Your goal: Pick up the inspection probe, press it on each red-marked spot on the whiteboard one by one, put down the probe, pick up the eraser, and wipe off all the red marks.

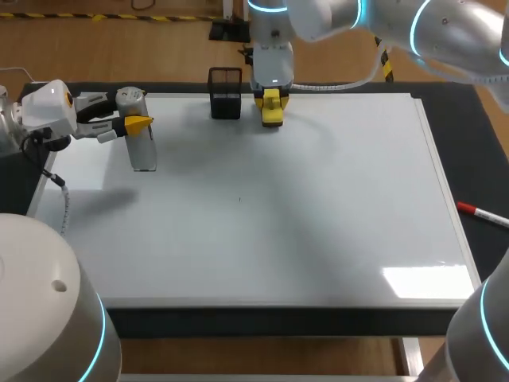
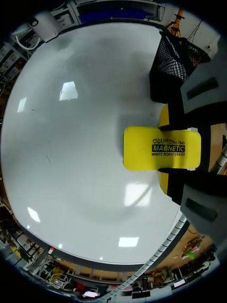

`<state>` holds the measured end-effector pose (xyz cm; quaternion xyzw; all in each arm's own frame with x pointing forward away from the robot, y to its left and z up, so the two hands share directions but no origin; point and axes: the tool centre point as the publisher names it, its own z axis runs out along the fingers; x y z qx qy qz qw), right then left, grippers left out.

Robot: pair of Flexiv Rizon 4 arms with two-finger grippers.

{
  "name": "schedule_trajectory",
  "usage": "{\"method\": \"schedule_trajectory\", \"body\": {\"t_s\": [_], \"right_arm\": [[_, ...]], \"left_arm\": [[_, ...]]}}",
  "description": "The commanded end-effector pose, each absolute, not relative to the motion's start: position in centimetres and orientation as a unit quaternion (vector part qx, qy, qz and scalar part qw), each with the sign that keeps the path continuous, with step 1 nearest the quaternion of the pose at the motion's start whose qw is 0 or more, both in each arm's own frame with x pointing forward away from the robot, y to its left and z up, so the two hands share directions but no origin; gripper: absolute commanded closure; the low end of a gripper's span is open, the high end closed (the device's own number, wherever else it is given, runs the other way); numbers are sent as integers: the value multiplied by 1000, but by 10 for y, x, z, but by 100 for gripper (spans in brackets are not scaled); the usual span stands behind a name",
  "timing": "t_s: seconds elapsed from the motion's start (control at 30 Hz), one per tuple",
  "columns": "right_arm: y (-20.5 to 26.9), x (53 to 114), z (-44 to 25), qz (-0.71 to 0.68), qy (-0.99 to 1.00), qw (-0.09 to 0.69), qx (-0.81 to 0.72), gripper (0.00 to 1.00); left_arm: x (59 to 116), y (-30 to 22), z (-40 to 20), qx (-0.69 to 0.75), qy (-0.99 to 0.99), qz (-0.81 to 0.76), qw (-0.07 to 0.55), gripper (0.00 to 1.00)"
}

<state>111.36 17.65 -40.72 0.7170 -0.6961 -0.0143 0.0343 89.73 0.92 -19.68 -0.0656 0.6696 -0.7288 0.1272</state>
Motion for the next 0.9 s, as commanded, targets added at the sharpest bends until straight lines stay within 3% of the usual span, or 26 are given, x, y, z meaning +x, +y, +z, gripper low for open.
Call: {"method": "schedule_trajectory", "body": {"t_s": [0.03,0.9], "right_arm": [[177,1118,-407,-13,-695,38,718,100],[176,1116,-417,-13,-694,41,718,100]], "left_arm": [[897,9,-196,-66,670,-728,128,100],[897,9,-196,-66,670,-728,128,100]]}}
